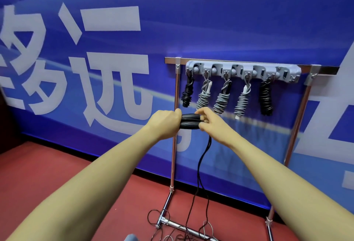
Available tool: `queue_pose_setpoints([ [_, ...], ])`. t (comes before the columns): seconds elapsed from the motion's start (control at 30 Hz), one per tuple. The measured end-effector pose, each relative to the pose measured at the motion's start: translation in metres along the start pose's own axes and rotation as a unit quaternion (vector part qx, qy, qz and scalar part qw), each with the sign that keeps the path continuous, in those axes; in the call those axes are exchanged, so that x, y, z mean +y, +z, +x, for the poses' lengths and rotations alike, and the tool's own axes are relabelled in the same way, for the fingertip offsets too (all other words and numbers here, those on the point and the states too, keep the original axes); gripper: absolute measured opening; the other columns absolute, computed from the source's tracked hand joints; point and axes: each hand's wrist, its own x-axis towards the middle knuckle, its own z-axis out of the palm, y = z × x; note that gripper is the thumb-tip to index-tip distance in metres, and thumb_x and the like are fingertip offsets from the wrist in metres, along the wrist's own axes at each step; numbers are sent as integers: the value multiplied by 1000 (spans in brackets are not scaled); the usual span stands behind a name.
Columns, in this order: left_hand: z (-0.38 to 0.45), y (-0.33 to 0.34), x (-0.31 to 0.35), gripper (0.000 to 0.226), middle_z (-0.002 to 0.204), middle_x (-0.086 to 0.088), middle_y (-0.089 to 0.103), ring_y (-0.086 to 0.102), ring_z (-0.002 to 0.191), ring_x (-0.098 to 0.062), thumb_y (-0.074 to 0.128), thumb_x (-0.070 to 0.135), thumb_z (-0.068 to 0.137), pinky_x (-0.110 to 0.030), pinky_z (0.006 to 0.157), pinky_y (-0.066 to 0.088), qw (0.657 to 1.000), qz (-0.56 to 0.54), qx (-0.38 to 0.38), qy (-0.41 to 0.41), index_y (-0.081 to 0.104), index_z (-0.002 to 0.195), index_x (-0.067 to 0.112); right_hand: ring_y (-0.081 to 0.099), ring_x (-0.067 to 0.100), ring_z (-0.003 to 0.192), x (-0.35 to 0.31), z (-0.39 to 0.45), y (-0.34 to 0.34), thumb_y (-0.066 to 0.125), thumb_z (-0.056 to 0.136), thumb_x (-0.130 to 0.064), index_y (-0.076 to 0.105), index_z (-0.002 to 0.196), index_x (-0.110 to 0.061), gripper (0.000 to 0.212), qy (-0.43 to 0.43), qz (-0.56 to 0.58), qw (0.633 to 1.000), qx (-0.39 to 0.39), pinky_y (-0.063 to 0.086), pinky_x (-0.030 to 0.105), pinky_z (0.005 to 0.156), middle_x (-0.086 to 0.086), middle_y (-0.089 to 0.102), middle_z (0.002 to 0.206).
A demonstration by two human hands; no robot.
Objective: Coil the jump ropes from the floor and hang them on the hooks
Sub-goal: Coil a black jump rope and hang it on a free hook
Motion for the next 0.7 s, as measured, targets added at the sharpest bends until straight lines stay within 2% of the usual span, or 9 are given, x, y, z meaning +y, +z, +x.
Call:
queue_pose_setpoints([
  [0.07, -3, 0, -2, 9, 73, -6, 49, 50, 64, -33, 42, 9, 90, -34, 55, 34, 1000, 8, -12, 3, 33, 91, 11, 45, 14, 78, 5, 1, 4, 42, 87, 2, 47, 117, -17, 36, -18, -70, 997, -2, 37, 17, 64, -7, 44, 91],
  [0.17, -7, 3, -7, 11, 79, -9, 59, 47, 61, -32, 42, 8, 90, -33, 54, 35, 999, 17, -27, 5, 32, 91, 12, 44, 20, 101, 13, 5, 8, 36, 90, 0, 49, 121, -18, 38, -53, -191, 979, 35, 31, 27, 86, -11, 37, 107],
  [0.23, -9, 4, -9, 13, 79, -9, 59, 45, 60, -31, 43, 9, 90, -34, 54, 35, 999, 17, -36, 11, 30, 89, 11, 46, 24, 99, 15, 7, 7, 36, 91, -1, 53, 116, -17, 34, -94, -278, 955, 53, 26, 30, 88, -6, 40, 110],
  [0.3, -11, 2, -9, 12, 76, -6, 51, 45, 60, -30, 42, 10, 91, -34, 54, 34, 998, 13, -42, 39, 30, 89, 11, 47, 25, 91, 15, 8, 4, 37, 94, -4, 56, 109, -15, 26, -114, -313, 940, 74, 27, 32, 86, -2, 43, 109],
  [0.4, -13, -5, -7, 4, 78, -3, 44, 46, 64, -29, 40, 10, 93, -35, 56, 32, 997, -4, -21, 76, 38, 96, 10, 46, 20, 85, 11, 8, 1, 33, 99, -9, 54, 98, -16, 22, -93, -276, 953, 79, 25, 32, 84, -2, 50, 99],
  [0.53, -11, -9, -7, 11, 88, -10, 54, 54, 71, -34, 40, 6, 93, -36, 57, 33, 997, -38, 31, 59, 44, 103, 5, 42, 24, 74, 5, 7, 0, 29, 97, -8, 47, 88, -14, 21, -65, -210, 972, 80, 25, 32, 76, -1, 51, 72],
  [0.6, -9, -11, -4, 10, 90, -11, 57, 54, 71, -33, 40, 8, 95, -35, 57, 32, 996, -54, 52, 44, 44, 104, 6, 44, 26, 75, 1, 8, 0, 30, 93, -4, 49, 94, -10, 20, -42, -188, 979, 65, 30, 32, 73, 3, 55, 72],
  [0.7, -4, -14, 1, 10, 87, -9, 55, 45, 67, -30, 40, 12, 96, -35, 57, 32, 992, -97, 74, -19, 43, 104, 7, 56, 15, 72, 0, 9, 0, 34, 95, -9, 54, 95, -15, 21, 0, -93, 994, 51, 40, 29, 71, 3, 61, 81],
])
